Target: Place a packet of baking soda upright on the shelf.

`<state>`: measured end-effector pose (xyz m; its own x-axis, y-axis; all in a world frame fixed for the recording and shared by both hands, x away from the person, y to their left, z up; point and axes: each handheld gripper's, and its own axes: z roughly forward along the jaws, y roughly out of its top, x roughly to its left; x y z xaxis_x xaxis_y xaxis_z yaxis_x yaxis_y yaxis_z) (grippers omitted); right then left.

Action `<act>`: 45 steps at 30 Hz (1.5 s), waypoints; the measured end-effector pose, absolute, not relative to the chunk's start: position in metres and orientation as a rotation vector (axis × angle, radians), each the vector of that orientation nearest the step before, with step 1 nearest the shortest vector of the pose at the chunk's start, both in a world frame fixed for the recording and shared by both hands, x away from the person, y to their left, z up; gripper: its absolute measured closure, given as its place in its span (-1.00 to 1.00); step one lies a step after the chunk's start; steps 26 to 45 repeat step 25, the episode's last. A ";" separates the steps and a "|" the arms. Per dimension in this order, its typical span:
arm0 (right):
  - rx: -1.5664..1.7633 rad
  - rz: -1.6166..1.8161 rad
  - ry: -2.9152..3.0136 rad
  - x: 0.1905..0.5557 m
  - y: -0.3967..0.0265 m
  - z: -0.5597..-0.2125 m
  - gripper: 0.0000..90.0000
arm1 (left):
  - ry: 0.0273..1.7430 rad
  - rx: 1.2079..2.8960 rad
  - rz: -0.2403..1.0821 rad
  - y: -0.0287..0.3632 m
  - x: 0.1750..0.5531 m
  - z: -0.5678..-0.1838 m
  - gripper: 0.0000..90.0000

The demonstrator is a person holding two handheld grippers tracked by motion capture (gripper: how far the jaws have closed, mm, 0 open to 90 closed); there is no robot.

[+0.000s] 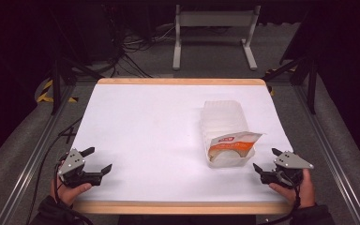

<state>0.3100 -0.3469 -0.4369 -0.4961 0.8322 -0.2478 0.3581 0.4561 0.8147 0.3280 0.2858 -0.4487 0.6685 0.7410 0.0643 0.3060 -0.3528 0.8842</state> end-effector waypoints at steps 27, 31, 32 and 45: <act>1.017 0.953 2.058 0.310 -0.351 -0.439 -0.69 | 0.842 1.946 0.600 0.281 0.332 -0.449 -0.84; 1.017 0.953 2.058 0.310 -0.351 -0.439 -0.69 | 0.842 1.946 0.600 0.281 0.332 -0.449 -0.84; 1.017 0.953 2.058 0.310 -0.351 -0.439 -0.69 | 0.842 1.946 0.600 0.281 0.332 -0.449 -0.84; 1.017 0.953 2.058 0.310 -0.351 -0.439 -0.69 | 0.842 1.946 0.600 0.281 0.332 -0.449 -0.84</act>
